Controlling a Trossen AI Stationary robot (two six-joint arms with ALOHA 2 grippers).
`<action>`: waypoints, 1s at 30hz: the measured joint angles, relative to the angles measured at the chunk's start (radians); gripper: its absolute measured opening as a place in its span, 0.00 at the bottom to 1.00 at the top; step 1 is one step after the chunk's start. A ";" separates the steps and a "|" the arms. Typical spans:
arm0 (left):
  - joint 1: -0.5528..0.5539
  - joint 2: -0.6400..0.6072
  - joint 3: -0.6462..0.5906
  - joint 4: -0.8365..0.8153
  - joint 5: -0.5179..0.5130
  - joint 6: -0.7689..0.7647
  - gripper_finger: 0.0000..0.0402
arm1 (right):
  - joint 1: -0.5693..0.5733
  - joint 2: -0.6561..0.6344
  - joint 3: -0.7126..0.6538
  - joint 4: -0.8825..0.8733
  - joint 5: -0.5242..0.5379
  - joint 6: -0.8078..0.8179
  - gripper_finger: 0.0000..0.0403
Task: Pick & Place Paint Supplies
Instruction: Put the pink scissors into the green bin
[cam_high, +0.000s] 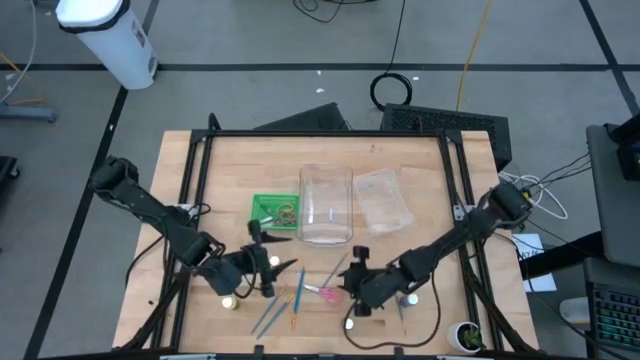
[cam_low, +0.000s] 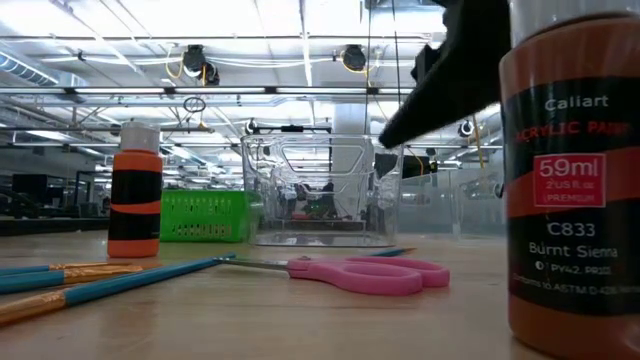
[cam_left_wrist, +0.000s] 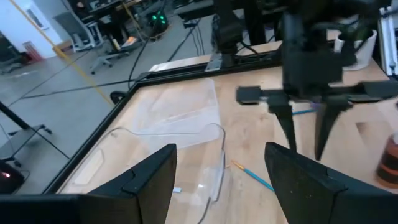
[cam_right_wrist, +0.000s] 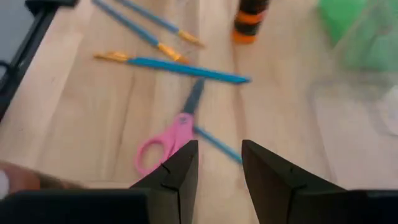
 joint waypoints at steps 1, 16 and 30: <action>0.003 0.000 0.000 0.002 0.000 -0.002 0.63 | 0.005 0.013 0.000 -0.002 -0.001 0.001 0.28; 0.047 0.000 0.000 0.031 0.020 -0.013 0.63 | -0.001 0.176 0.000 0.104 -0.117 0.079 0.28; 0.047 0.001 0.000 0.030 0.030 -0.016 0.63 | -0.038 0.178 0.003 -0.088 -0.087 0.177 0.02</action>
